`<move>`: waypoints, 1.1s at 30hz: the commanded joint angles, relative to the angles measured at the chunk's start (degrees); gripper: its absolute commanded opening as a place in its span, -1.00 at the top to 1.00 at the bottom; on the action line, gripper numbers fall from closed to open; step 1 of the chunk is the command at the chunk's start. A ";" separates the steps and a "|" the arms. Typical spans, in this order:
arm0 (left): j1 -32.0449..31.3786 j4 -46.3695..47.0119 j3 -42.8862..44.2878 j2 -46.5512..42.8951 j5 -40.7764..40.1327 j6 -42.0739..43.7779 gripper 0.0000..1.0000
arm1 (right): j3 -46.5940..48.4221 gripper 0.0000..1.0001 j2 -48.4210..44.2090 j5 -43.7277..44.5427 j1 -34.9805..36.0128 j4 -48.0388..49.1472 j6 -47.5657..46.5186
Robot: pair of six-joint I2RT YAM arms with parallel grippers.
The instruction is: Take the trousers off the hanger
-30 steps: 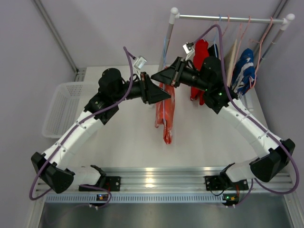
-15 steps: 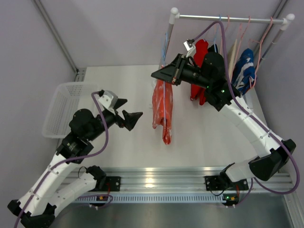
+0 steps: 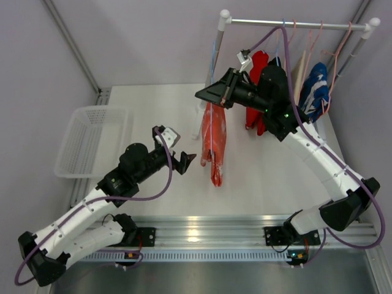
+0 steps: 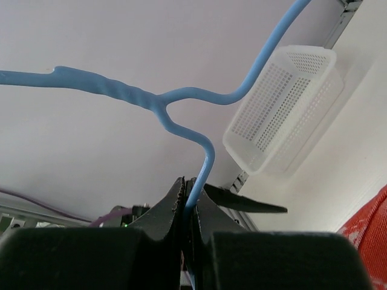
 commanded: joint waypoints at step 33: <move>-15.48 20.49 4.69 8.78 -10.42 2.16 -0.98 | 4.93 1.00 -3.47 -0.87 -0.05 6.76 1.30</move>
